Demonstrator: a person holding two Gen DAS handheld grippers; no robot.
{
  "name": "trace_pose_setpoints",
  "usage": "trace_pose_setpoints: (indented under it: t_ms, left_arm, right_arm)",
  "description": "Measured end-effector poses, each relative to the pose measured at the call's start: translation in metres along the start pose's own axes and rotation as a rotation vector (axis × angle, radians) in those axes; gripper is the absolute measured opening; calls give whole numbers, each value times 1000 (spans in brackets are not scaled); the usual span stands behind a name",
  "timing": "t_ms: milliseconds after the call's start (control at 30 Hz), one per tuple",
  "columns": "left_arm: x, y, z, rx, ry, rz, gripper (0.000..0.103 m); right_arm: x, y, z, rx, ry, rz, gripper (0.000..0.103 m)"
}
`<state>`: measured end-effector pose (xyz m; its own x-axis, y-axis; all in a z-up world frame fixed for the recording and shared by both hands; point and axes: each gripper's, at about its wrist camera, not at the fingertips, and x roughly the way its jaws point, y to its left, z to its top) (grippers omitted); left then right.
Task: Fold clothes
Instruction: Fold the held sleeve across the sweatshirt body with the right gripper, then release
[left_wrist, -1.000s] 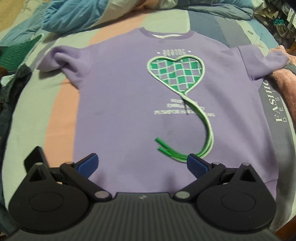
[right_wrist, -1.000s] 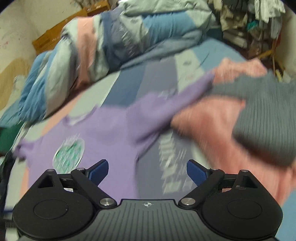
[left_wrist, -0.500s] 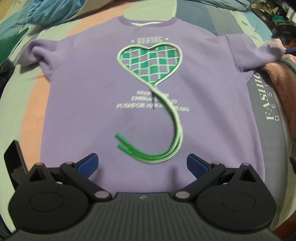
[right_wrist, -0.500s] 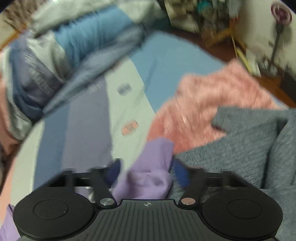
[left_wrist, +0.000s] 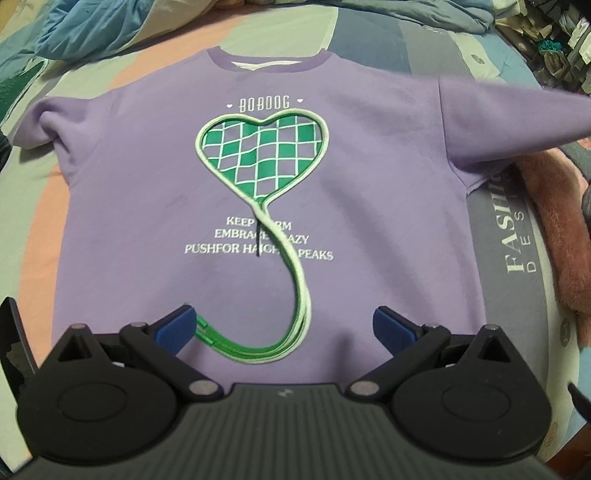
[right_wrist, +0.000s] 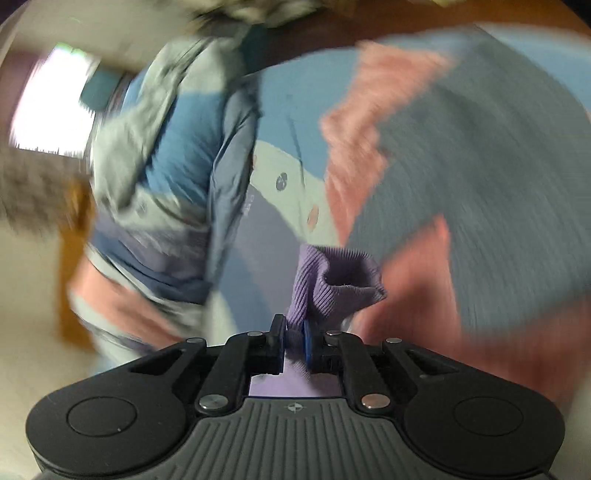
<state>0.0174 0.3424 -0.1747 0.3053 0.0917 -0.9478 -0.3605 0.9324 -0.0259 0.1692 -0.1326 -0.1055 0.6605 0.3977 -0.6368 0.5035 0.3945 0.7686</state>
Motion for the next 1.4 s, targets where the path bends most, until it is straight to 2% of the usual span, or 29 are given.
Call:
trace_pose_setpoints:
  t_ms: [67, 100, 167, 233, 333, 433, 467, 500, 600, 633, 700, 767, 800, 867, 900, 967, 1067, 1133, 1167, 1200, 1300, 1400]
  left_arm:
    - [0, -2, 2, 1, -4, -7, 103]
    - [-1, -2, 2, 5, -7, -12, 103]
    - [-4, -4, 2, 12, -14, -20, 103]
    - [-9, -5, -1, 34, -25, -23, 103]
    - [-14, -3, -11, 68, -27, -9, 103]
    - [-13, 4, -19, 55, -2, -2, 103]
    - [-11, 7, -21, 43, 10, -3, 103]
    - [-10, 9, -23, 32, 20, -3, 103]
    - [-8, 11, -28, 23, 32, -2, 103]
    - [-8, 9, -28, 30, 30, -2, 103]
    - [-10, 5, -30, 45, 27, -1, 103]
    - [-10, -1, -30, 58, 25, 1, 103]
    - [-10, -4, -31, 64, 25, 2, 103]
    - [-10, -10, -31, 74, 23, 3, 103]
    - [-11, -13, -31, 76, 23, 1, 103]
    - [-11, -19, -31, 83, 21, -3, 103]
    - [-11, -26, -32, 86, 23, 1, 103]
    - [-8, -29, -33, 81, 31, 6, 103]
    - [-8, -31, -33, 78, 32, 6, 103]
    - [-9, -32, -33, 78, 30, 5, 103]
    - [-11, -34, -32, 80, 23, 1, 103]
    - [-11, -35, -30, 75, 24, -7, 103]
  right_arm:
    - [-11, -8, -7, 72, -50, 5, 10]
    - [-16, -12, -10, 106, -78, 3, 15]
    - [-5, -23, 1, 124, -192, -109, 22]
    - [9, -25, 20, 26, -290, -201, 22]
    - [9, -12, 23, -192, -356, -260, 22]
    - [4, 0, 4, -505, -345, -329, 28]
    - [8, -2, -5, -669, -327, -352, 35]
    - [12, -5, -14, -833, -306, -374, 37]
    - [24, -12, -43, -1325, -233, -432, 36]
    - [31, -16, -49, -1483, -190, -425, 36]
    - [43, -19, -54, -1698, -103, -388, 31]
    - [57, -15, -44, -1780, -52, -370, 31]
    - [64, -13, -38, -1811, -36, -370, 35]
    - [76, -11, -24, -1831, -8, -391, 44]
    - [83, -10, -16, -1828, 16, -395, 45]
    - [95, -3, 5, -1735, 85, -360, 48]
    - [106, 1, 21, -1513, 189, -232, 48]
    - [112, 1, 26, -1405, 208, -223, 34]
    - [114, 2, 28, -1349, 211, -228, 18]
    - [116, 2, 30, -1291, 214, -228, 14]
    - [81, 11, 33, -1099, 188, -72, 11]
    - [29, 23, 32, -937, 130, 51, 10]
